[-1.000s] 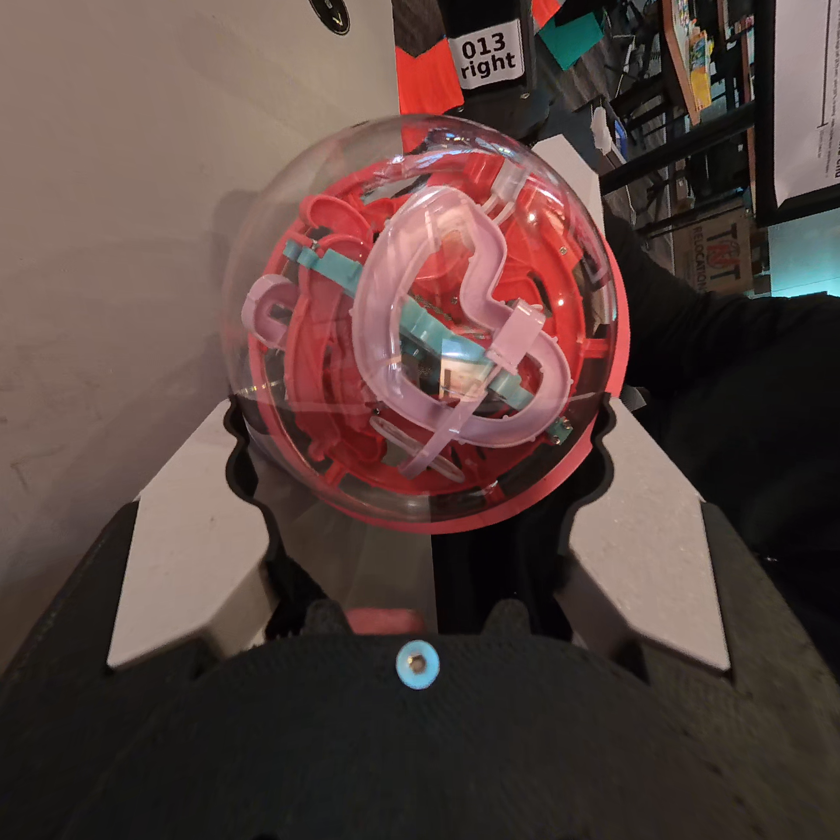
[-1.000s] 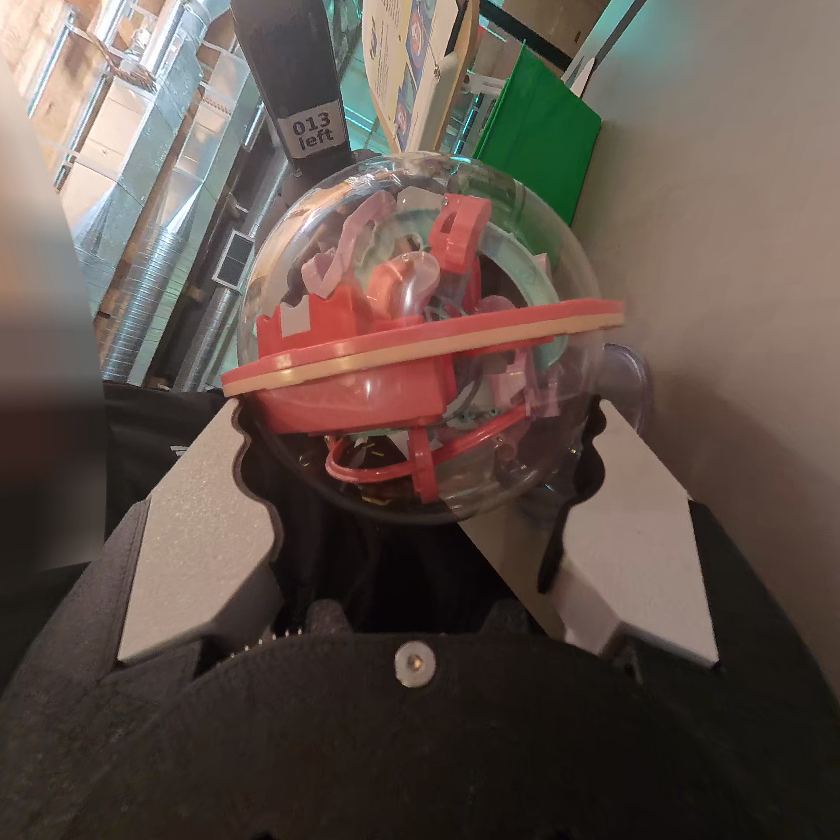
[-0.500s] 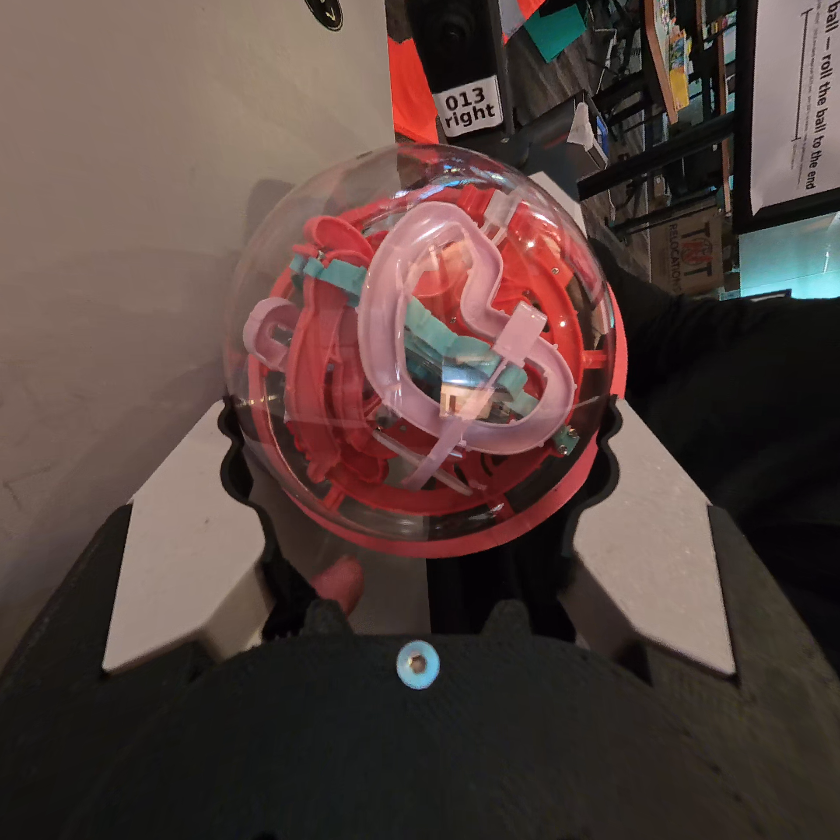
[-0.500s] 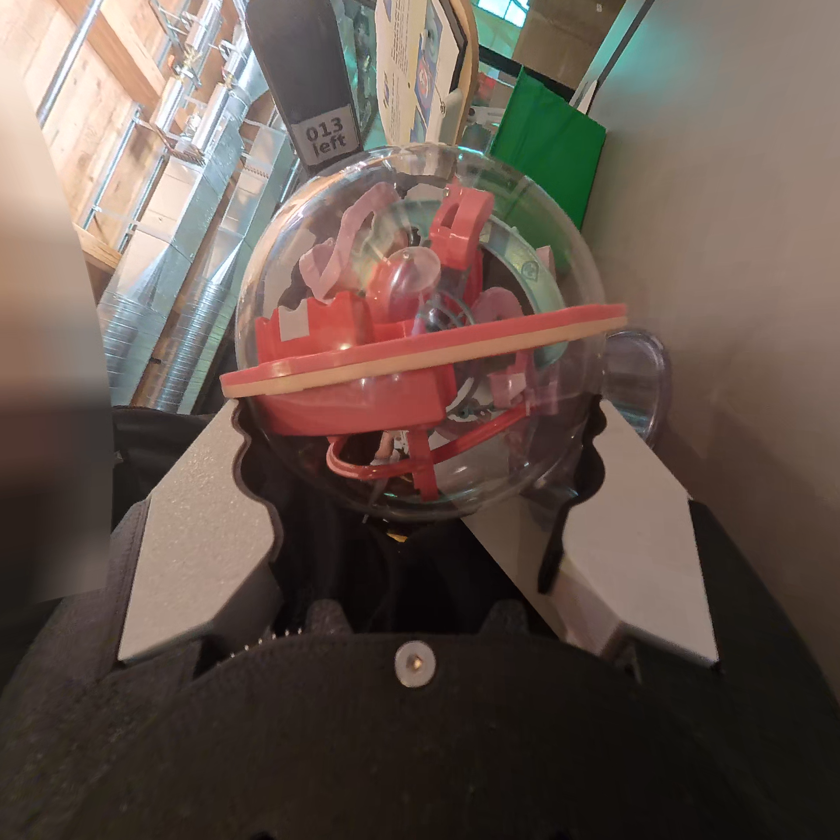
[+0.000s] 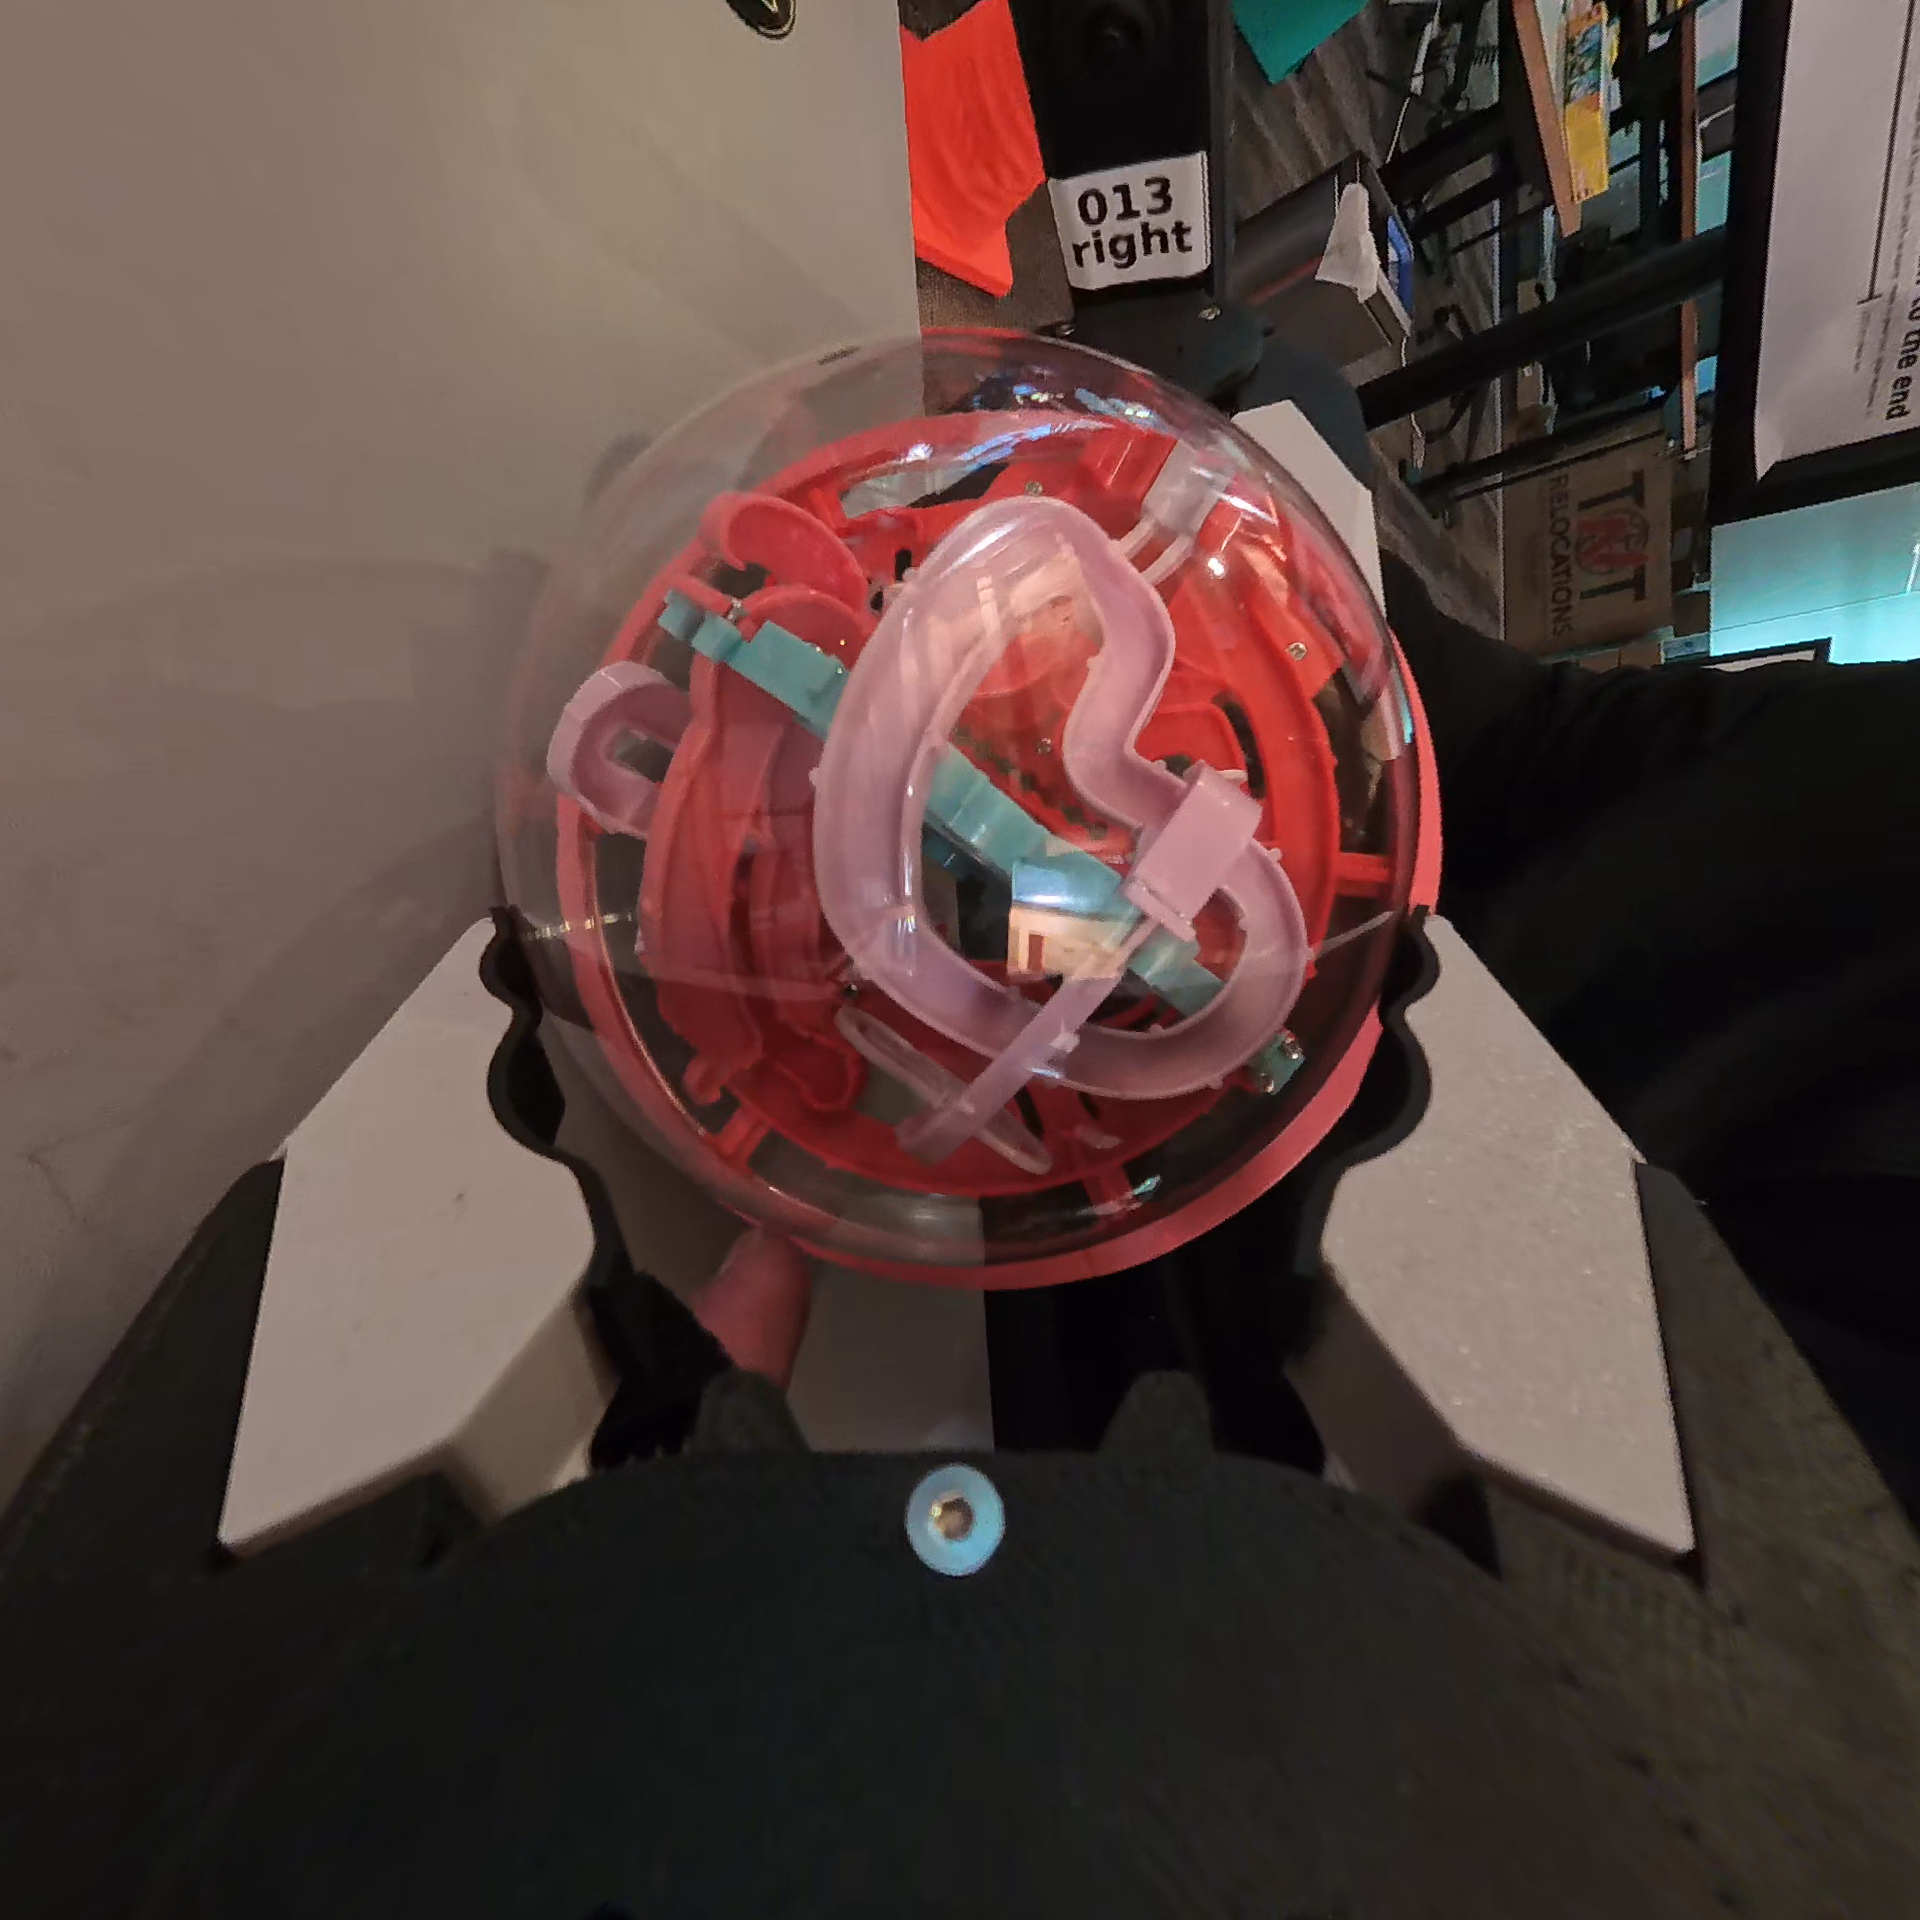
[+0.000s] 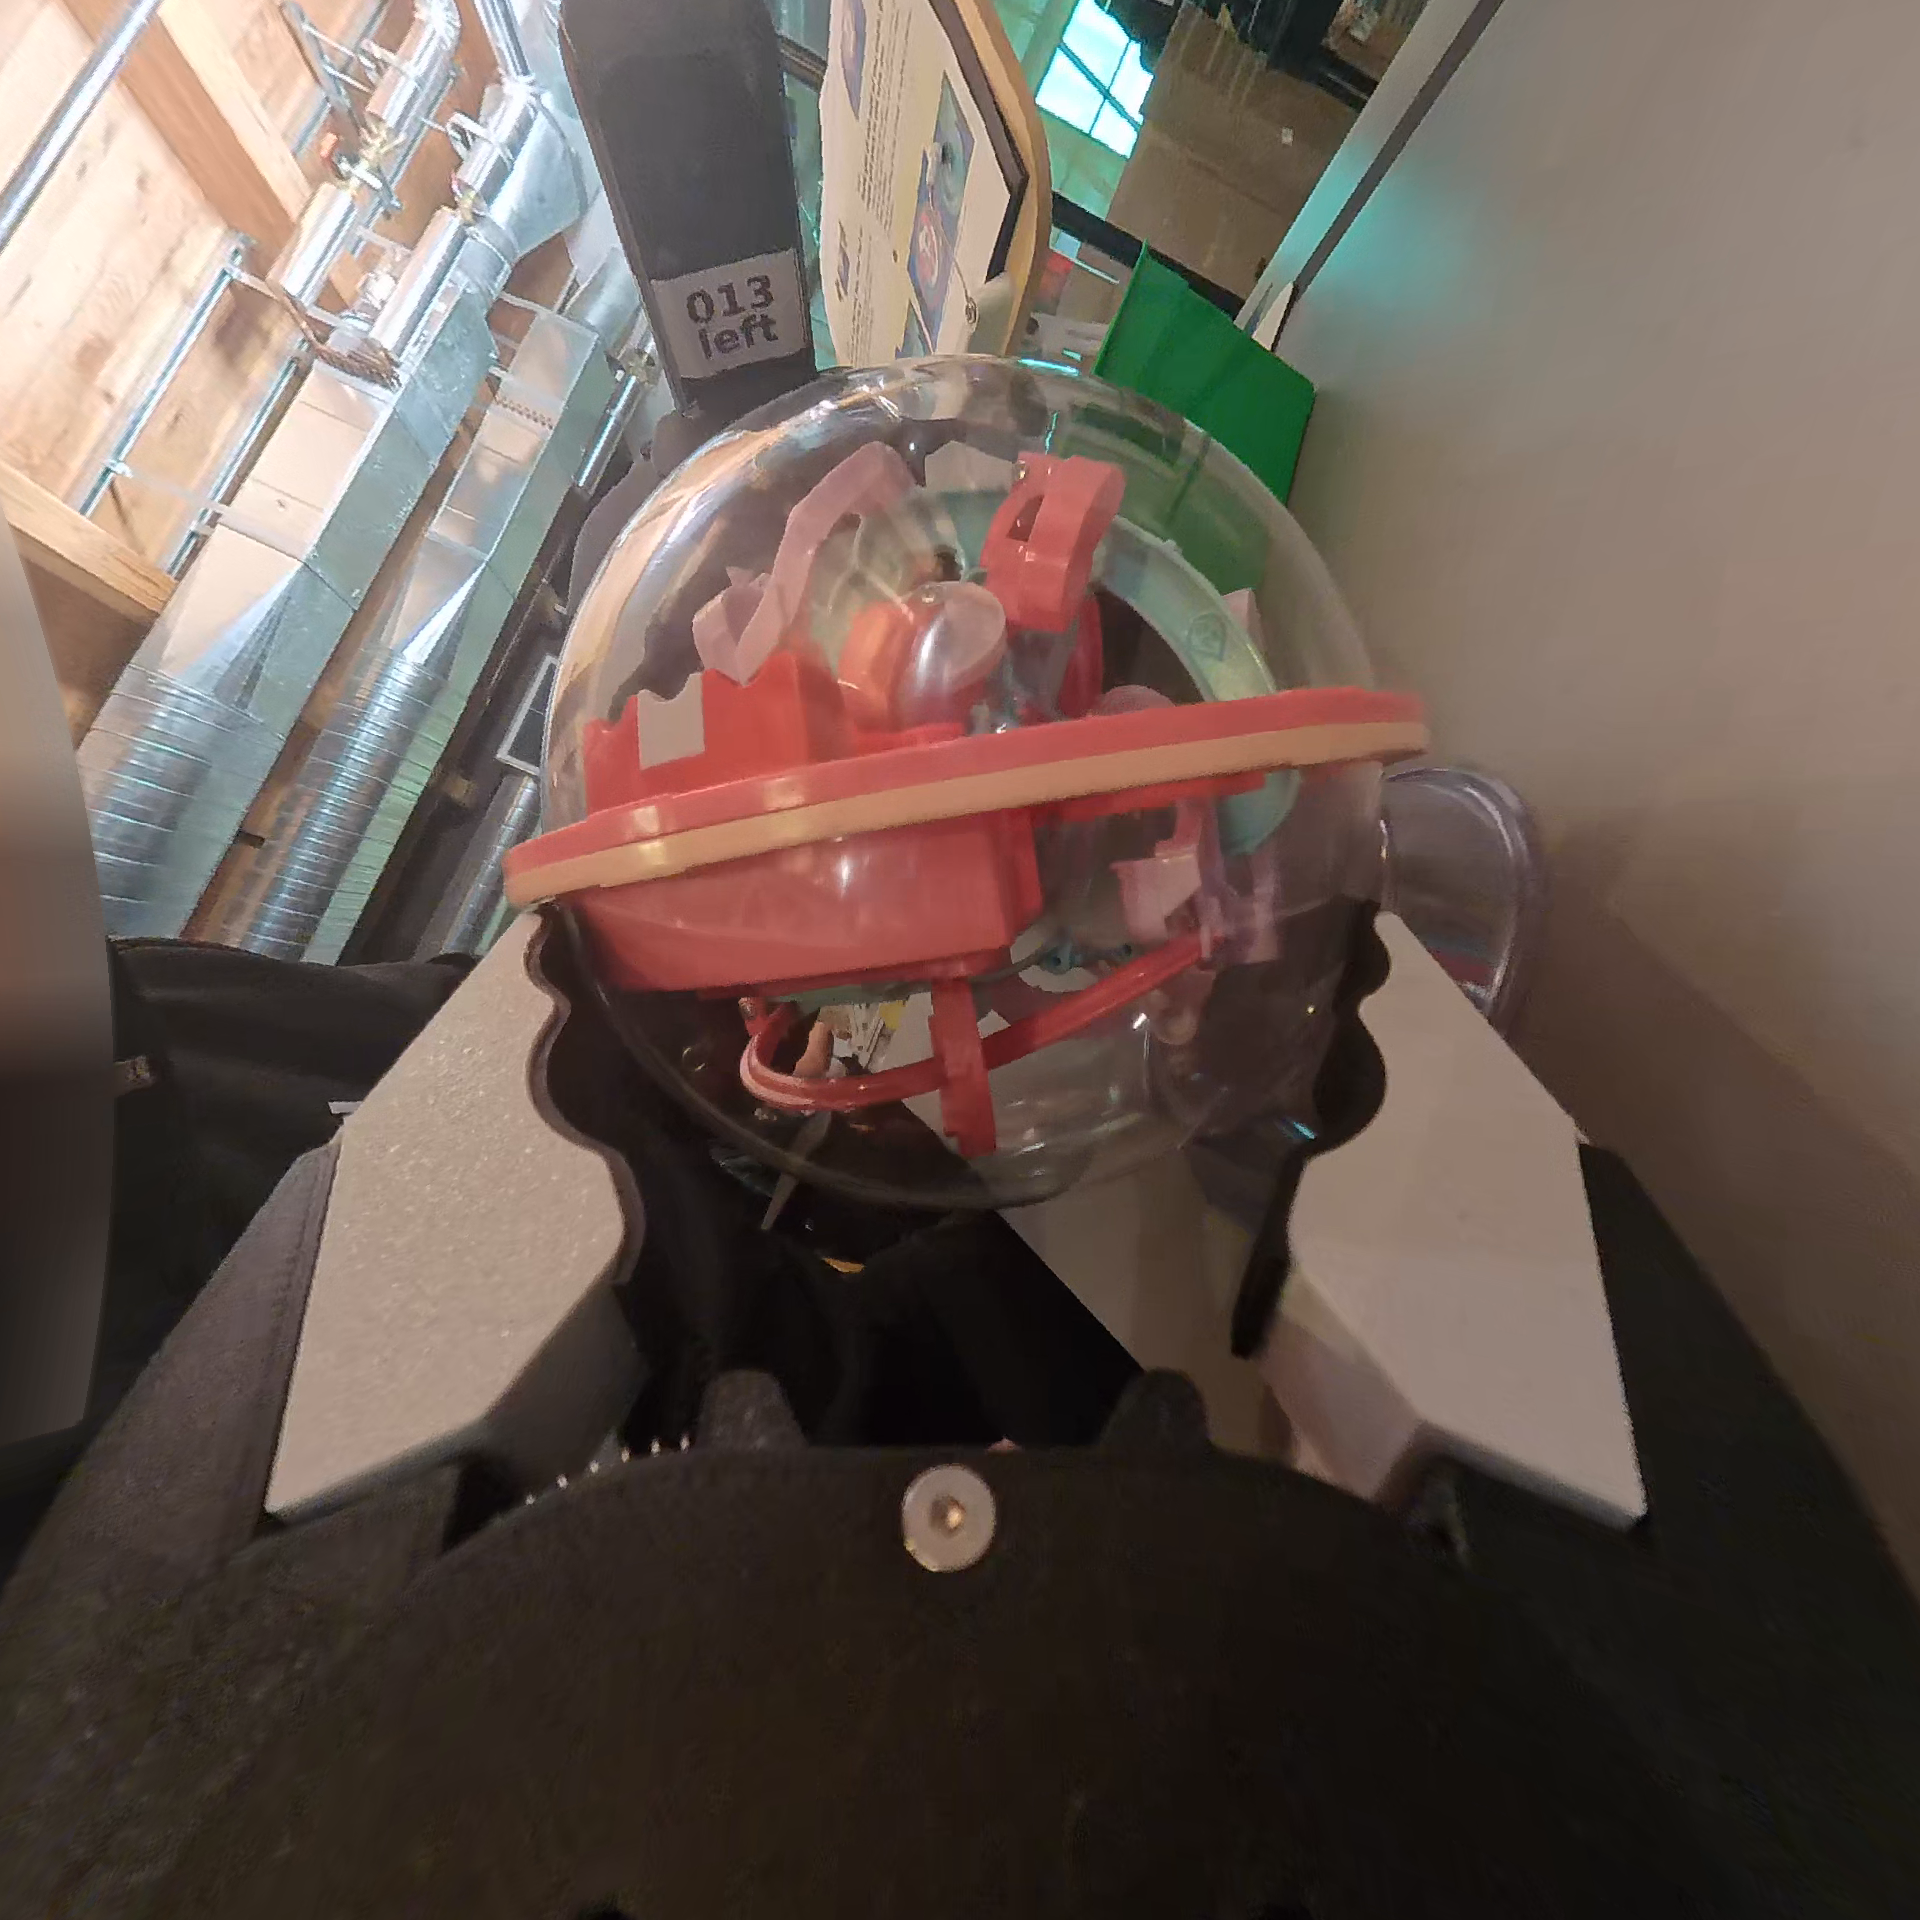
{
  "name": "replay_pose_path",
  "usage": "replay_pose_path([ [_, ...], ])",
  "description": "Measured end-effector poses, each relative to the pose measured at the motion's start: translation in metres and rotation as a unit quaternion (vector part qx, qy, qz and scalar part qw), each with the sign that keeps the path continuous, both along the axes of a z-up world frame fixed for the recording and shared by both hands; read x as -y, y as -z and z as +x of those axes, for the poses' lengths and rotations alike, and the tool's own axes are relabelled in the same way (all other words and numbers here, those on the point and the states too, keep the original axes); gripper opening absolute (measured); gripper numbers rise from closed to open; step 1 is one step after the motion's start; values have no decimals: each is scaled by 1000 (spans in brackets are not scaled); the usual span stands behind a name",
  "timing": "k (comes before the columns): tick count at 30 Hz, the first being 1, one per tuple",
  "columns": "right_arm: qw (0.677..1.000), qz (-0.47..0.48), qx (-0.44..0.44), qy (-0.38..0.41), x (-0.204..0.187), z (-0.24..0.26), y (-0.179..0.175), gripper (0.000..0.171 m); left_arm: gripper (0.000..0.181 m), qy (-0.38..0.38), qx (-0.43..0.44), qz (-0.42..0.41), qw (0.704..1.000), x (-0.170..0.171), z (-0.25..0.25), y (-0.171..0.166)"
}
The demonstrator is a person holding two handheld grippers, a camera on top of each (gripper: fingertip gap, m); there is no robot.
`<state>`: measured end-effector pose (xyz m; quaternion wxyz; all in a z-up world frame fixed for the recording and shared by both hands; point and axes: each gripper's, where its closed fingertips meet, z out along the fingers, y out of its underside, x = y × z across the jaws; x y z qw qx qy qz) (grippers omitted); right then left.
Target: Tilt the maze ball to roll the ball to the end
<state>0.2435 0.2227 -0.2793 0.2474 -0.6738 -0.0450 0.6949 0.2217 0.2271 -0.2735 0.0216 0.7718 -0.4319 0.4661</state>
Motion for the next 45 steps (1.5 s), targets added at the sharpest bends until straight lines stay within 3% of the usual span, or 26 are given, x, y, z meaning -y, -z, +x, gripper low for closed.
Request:
replay_pose_path([
  [9,998,31,43,33,-7,4,1,148,153,2,9,-8,1000,-1,3,1],
  [21,980,141,139,-8,-7,1,0,152,153,24,-9,0,1000,-3,7,1],
  [45,994,54,95,-9,-9,-7,3,152,154,53,-52,-42,996,-18,9,-4],
])
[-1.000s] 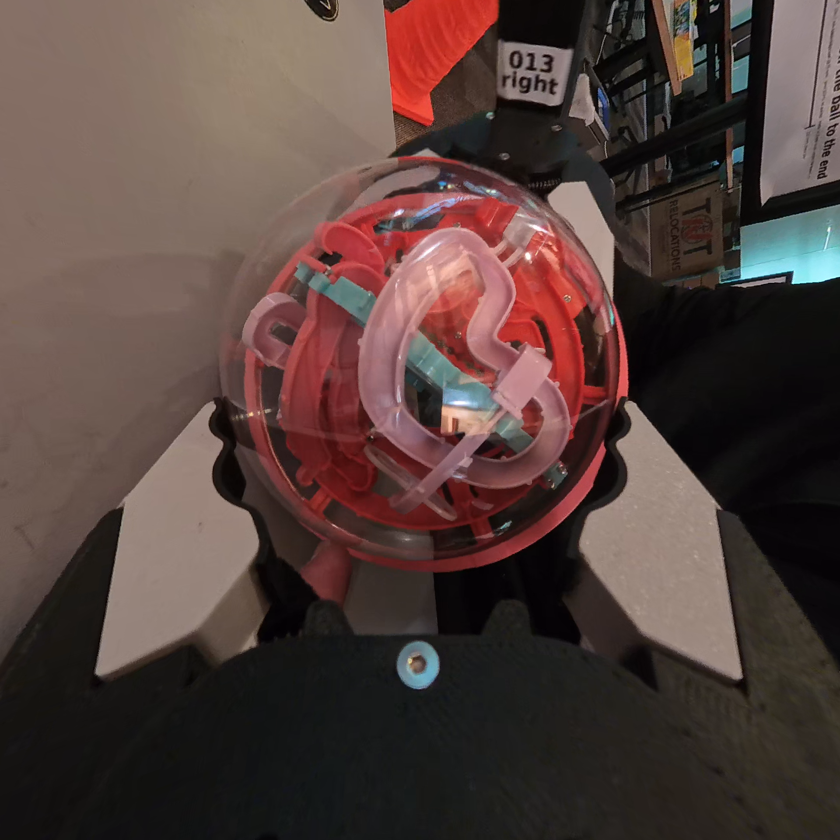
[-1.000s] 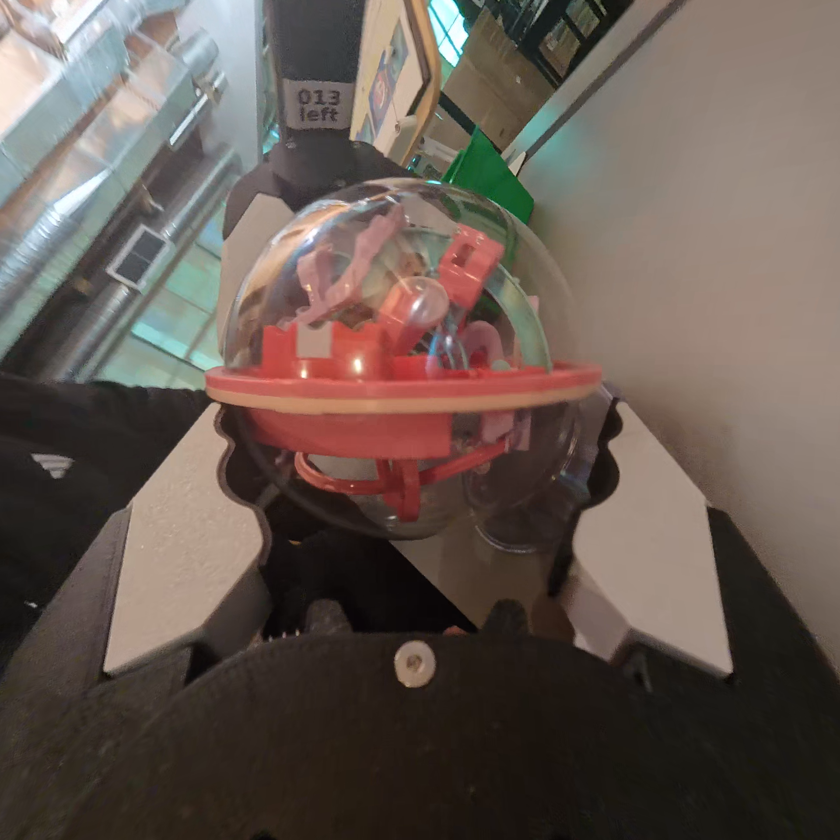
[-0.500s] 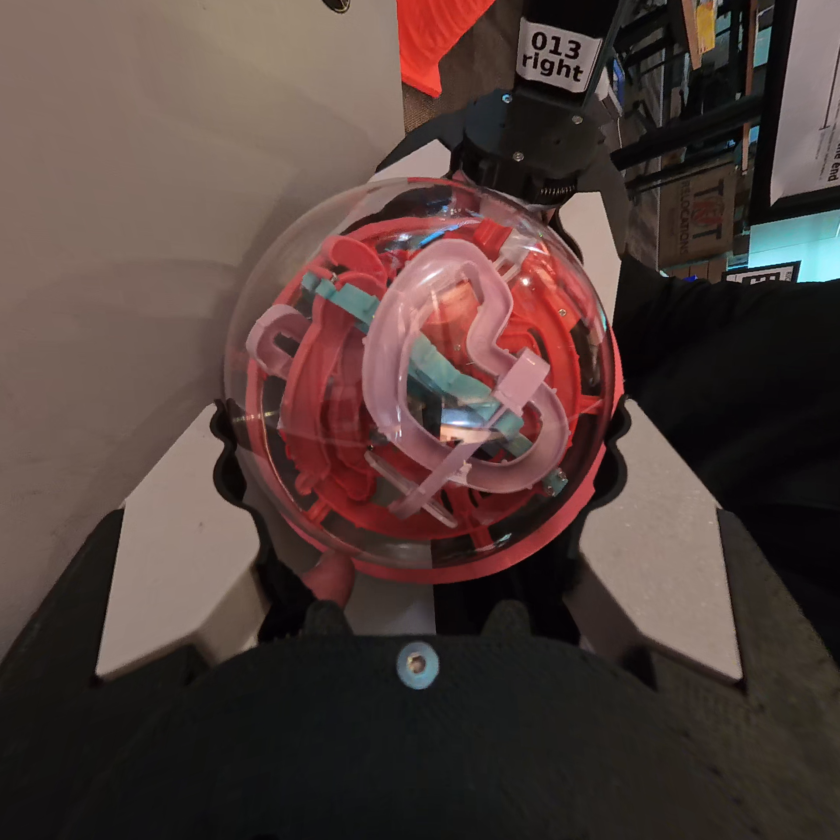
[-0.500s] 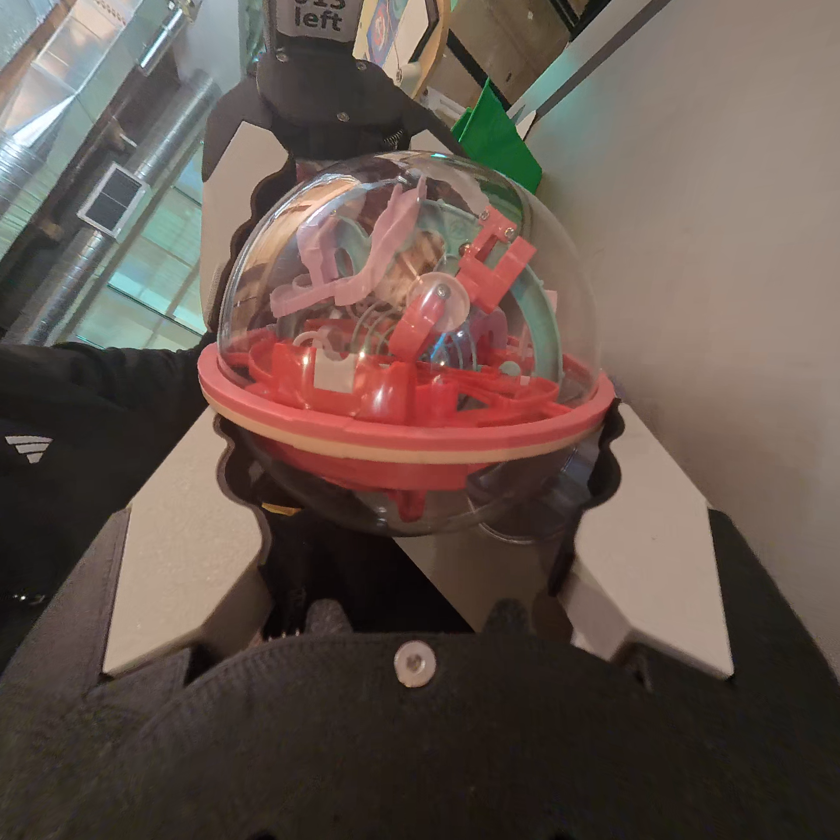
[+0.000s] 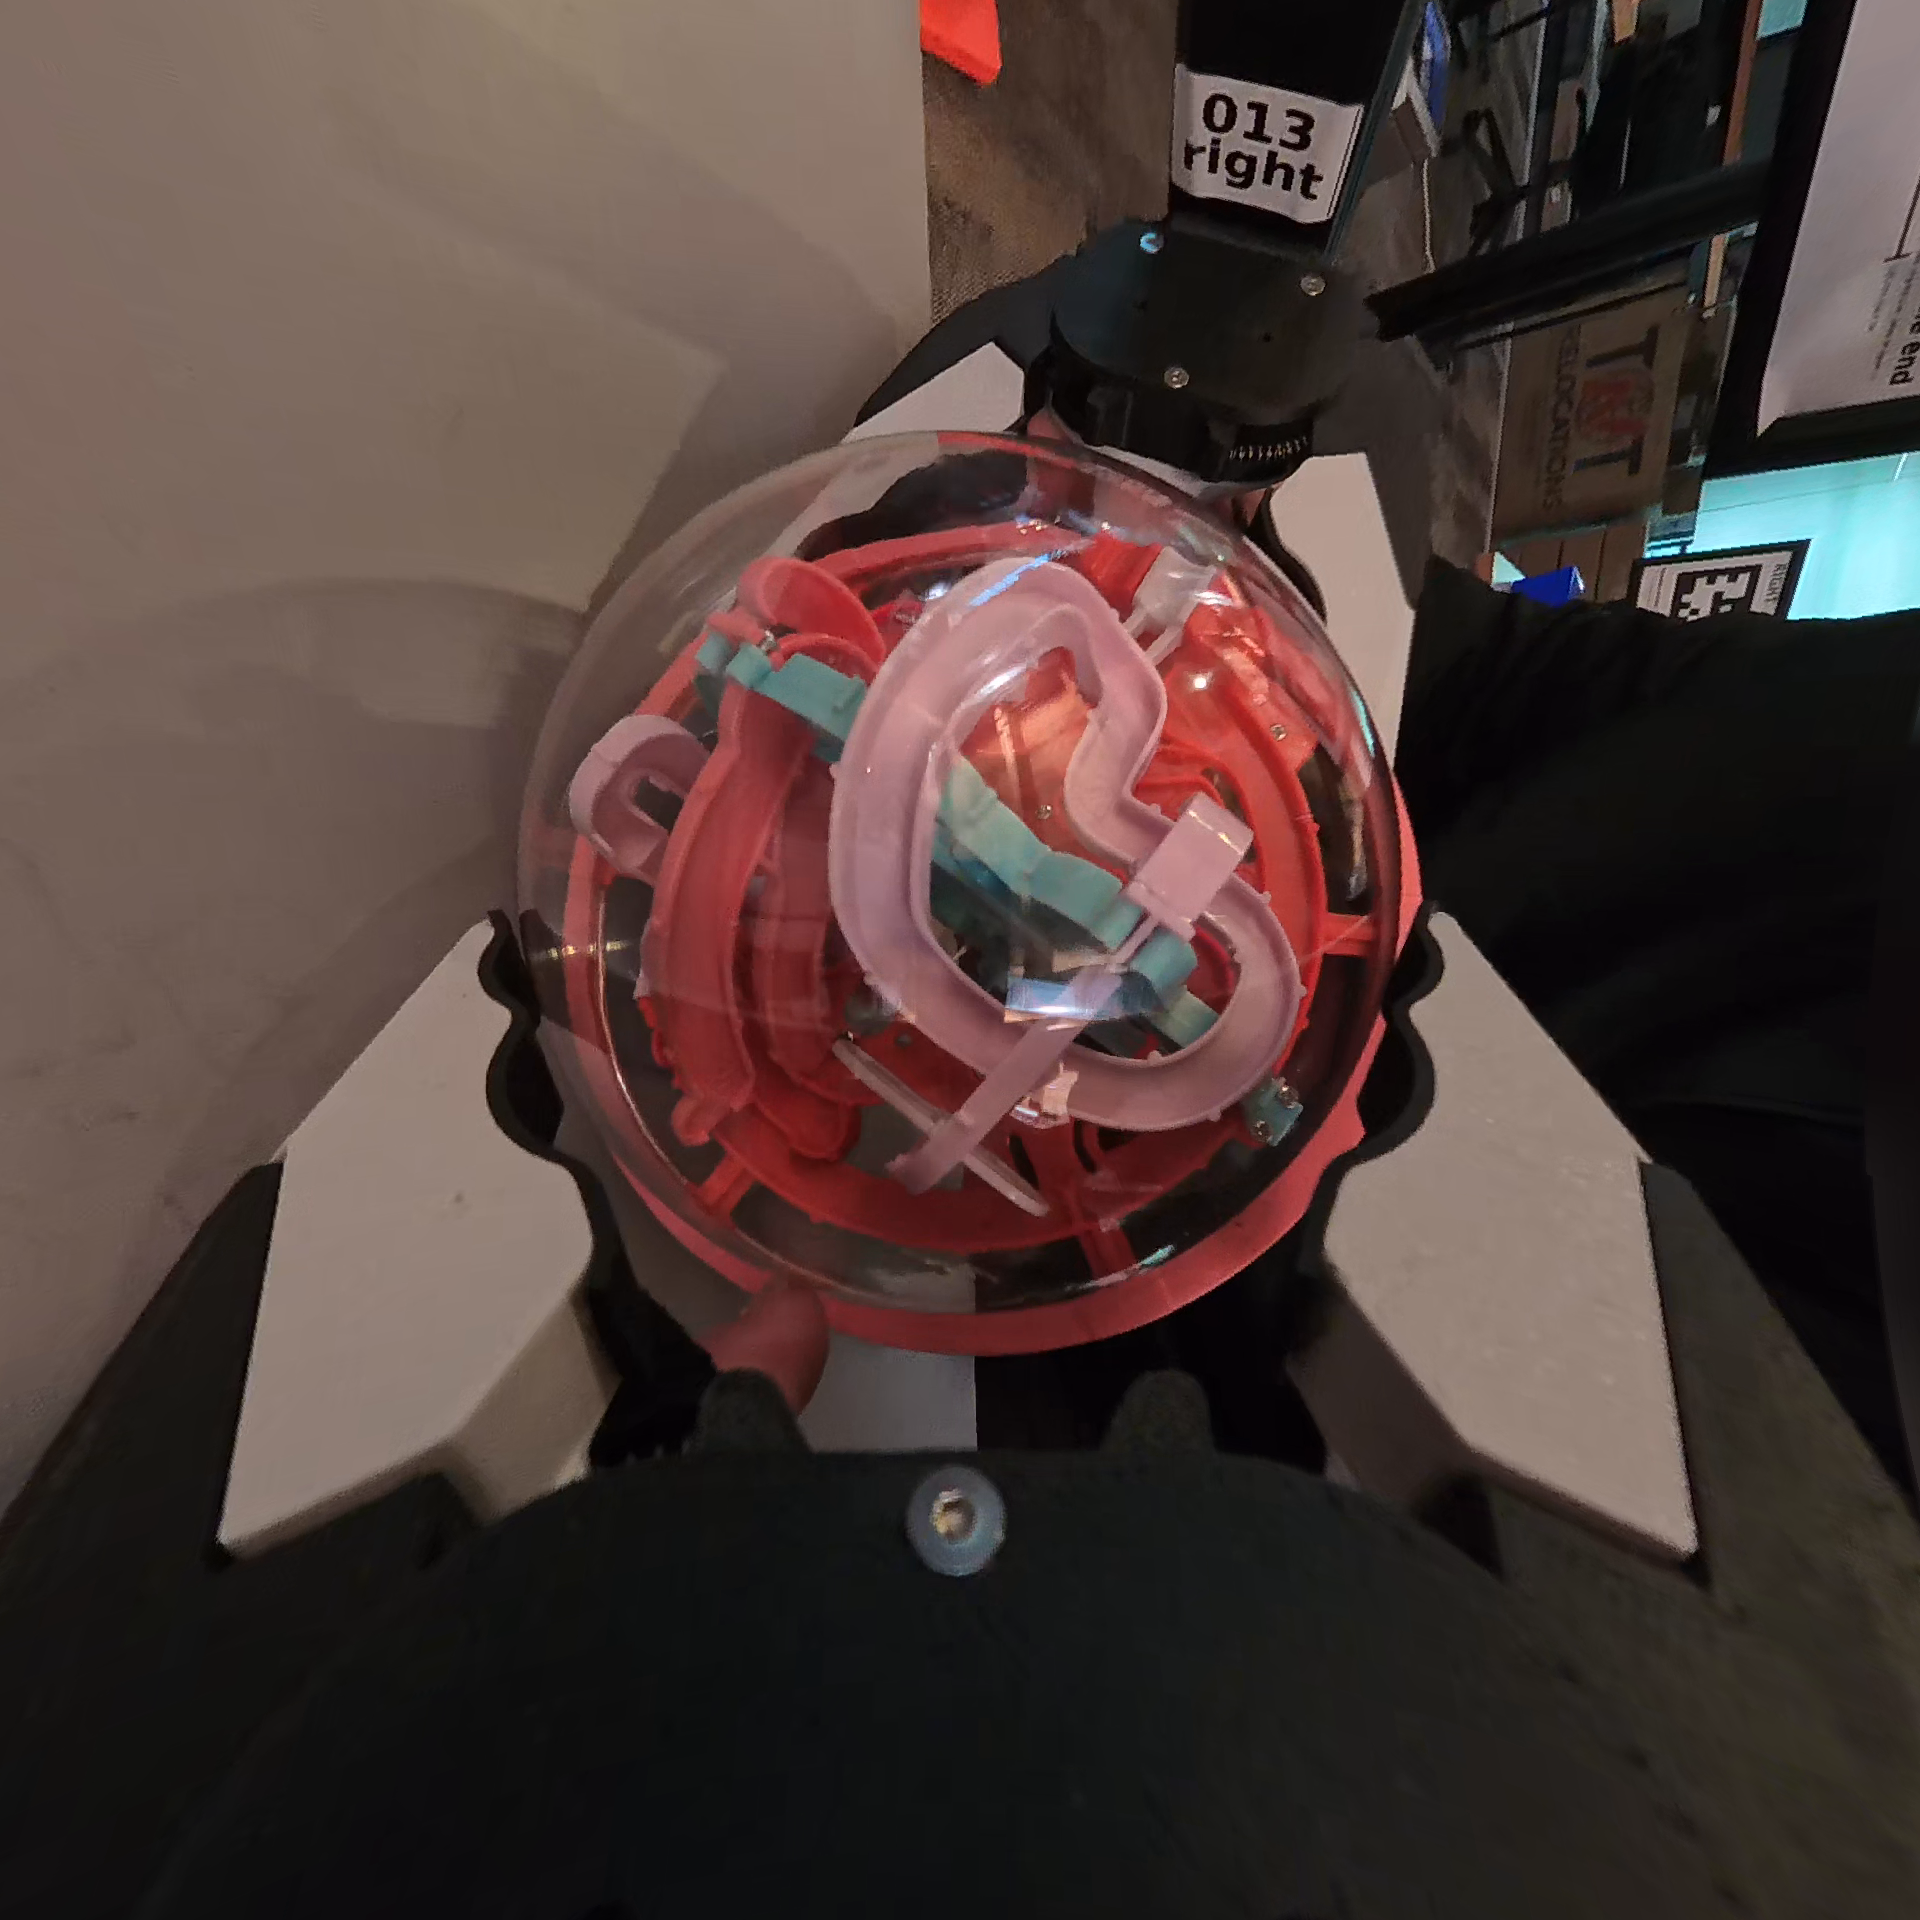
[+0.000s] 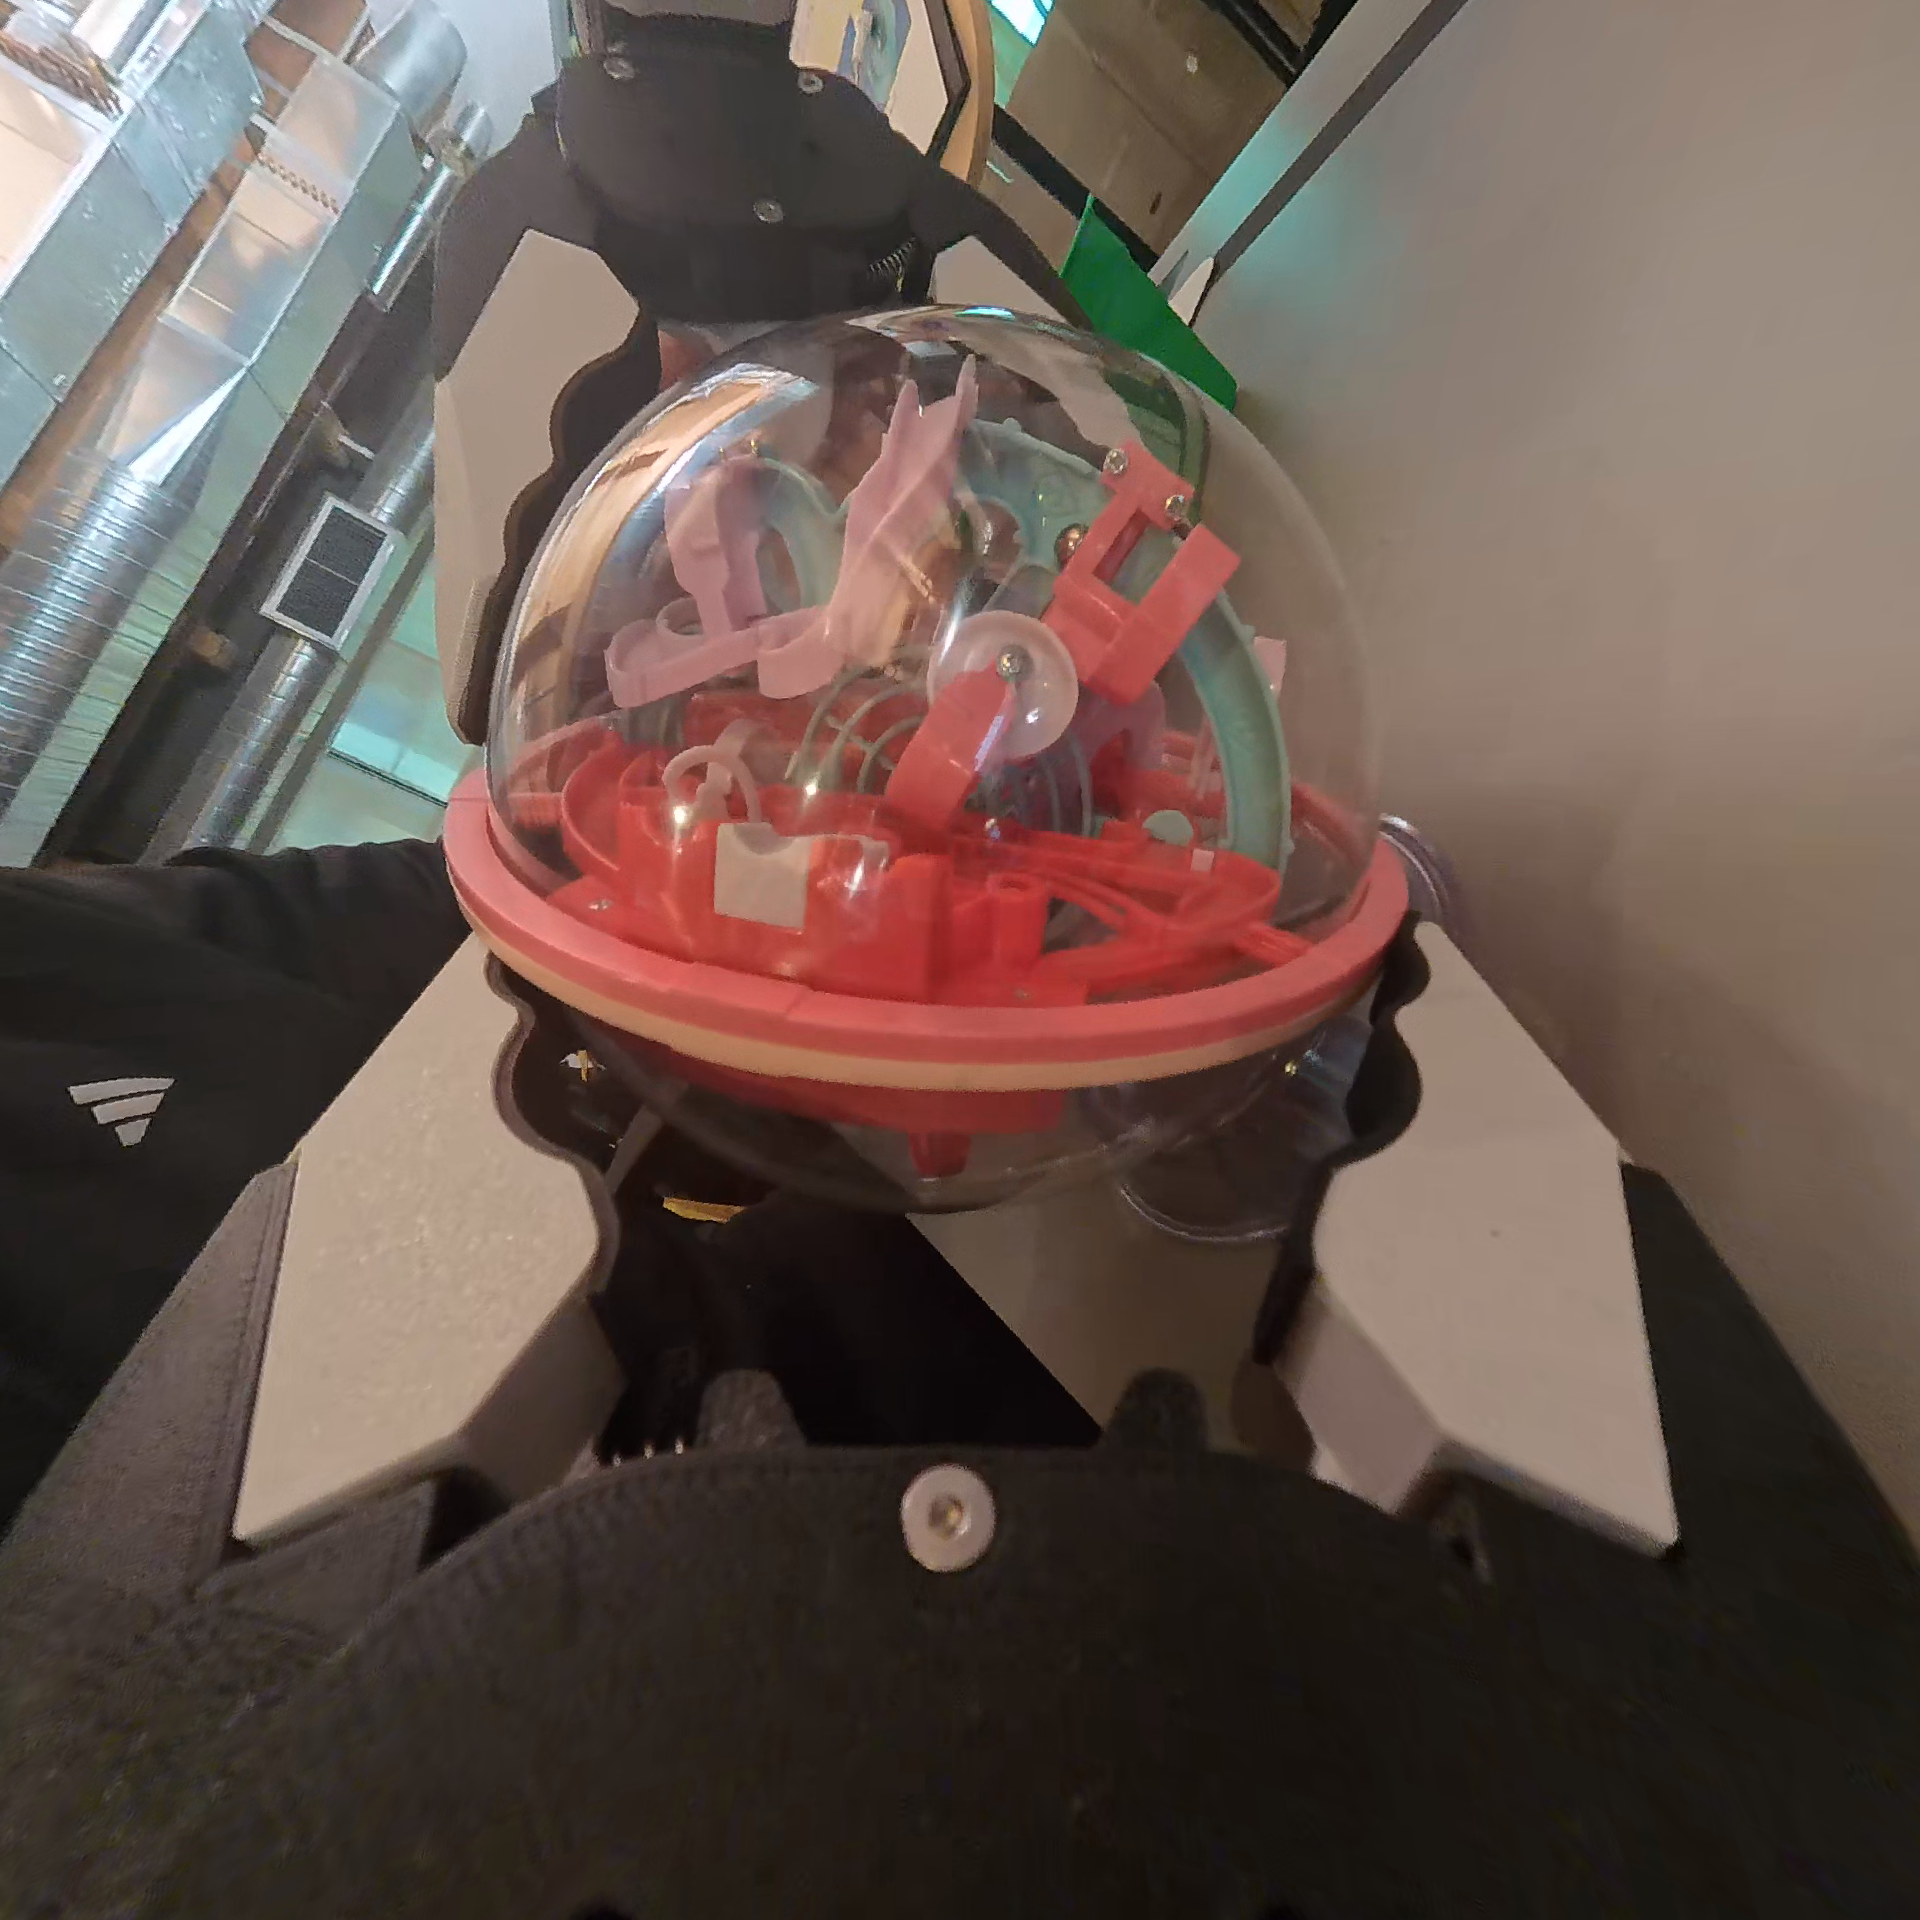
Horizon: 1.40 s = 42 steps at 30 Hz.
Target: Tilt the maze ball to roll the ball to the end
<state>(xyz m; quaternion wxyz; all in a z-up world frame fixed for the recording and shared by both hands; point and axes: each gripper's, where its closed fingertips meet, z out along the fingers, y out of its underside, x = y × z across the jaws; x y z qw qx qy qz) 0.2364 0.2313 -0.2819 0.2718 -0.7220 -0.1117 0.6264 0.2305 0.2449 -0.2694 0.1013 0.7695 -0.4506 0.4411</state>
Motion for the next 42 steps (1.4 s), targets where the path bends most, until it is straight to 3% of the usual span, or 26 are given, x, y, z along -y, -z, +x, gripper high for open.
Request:
replay_pose_path([
  [31,998,62,6,14,2,3,3,156,154,64,-39,12,997,3,9,2],
  [42,997,64,-15,34,-3,4,2,155,154,53,-35,16,998,-2,14,1],
])
